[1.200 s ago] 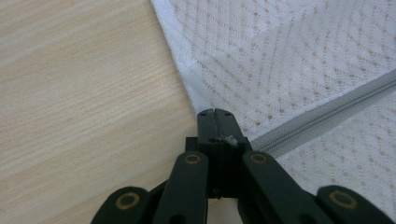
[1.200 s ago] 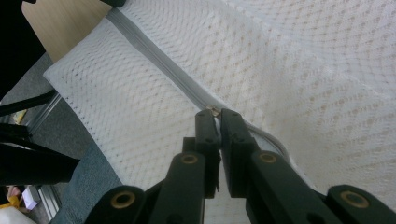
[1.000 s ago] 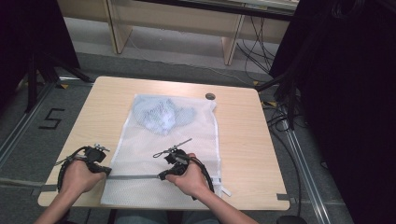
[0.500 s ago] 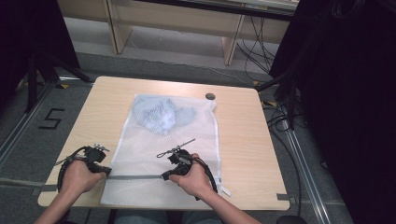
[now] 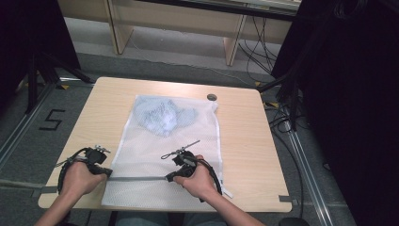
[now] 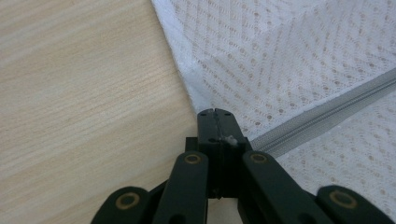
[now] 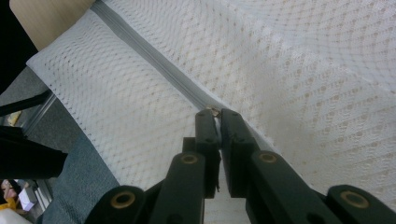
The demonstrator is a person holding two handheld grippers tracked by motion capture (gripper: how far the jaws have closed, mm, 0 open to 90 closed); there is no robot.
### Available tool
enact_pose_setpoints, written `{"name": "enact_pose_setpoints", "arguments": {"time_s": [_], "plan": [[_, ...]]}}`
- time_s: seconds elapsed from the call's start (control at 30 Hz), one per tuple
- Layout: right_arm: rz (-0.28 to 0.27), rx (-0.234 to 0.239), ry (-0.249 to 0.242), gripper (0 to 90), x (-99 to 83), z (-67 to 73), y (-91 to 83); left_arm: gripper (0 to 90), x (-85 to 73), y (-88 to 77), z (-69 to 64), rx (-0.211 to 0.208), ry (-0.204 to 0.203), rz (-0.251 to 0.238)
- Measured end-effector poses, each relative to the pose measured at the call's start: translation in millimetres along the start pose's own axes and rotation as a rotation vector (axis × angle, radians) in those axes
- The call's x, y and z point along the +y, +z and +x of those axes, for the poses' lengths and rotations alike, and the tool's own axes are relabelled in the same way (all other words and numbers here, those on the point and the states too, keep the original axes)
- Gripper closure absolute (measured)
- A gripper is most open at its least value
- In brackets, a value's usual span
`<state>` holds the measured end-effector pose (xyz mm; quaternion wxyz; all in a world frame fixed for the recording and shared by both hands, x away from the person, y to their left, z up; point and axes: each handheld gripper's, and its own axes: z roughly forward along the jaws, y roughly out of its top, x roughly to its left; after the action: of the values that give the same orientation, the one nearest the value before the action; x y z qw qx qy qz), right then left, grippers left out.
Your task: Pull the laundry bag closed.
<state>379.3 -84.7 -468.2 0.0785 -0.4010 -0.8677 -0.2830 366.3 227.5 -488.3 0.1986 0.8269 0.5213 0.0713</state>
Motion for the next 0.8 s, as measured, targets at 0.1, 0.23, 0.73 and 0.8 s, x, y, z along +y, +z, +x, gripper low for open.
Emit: {"name": "enact_pose_setpoints", "arguments": {"time_s": [0.1,0.23,0.73,0.8], "plan": [[0.014,-0.01,0.043,87.0,-1.1,0.9,-2.6,90.0,0.0,0.0,-0.2,0.0,0.0,-0.001],[0.009,-0.011,0.03,87.1,-1.8,-0.9,-3.2,90.0,0.2,-0.3,-0.4,0.004,0.0,0.003],[-0.006,-0.013,0.027,87.0,-7.6,-9.5,-7.7,90.0,0.0,0.2,-1.1,0.001,-0.005,-0.002],[-0.002,-0.008,0.032,87.0,-7.8,-9.9,-8.9,90.0,0.1,0.3,-1.2,0.002,-0.005,-0.003]]}}
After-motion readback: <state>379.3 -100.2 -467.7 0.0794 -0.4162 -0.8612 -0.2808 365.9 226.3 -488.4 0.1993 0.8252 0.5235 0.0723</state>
